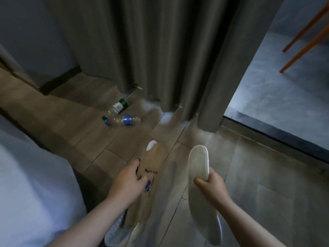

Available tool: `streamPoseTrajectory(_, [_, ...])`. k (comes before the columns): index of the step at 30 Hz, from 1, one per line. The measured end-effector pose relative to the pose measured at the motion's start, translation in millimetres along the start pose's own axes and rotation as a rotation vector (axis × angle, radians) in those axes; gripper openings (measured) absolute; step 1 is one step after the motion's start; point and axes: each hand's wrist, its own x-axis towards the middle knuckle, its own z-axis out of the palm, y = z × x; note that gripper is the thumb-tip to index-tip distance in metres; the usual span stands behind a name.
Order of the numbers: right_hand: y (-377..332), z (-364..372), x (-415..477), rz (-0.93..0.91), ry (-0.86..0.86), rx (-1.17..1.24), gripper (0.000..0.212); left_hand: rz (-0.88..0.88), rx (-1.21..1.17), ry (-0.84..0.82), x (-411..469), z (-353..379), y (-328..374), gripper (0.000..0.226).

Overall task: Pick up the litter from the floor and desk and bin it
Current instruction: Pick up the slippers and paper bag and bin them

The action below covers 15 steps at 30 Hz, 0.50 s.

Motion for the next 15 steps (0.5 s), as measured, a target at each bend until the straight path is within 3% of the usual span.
streamPoseTrajectory(11, [-219,-228,-165,-0.117,0.120,0.128,0.027,0.115,-0.041,0.082,-129,-170,250,0.012])
streamPoseTrajectory(15, [-284,-314,-238,-0.179,0.232,0.196,0.019,0.210,-0.083,0.127,-183,-222,340,0.007])
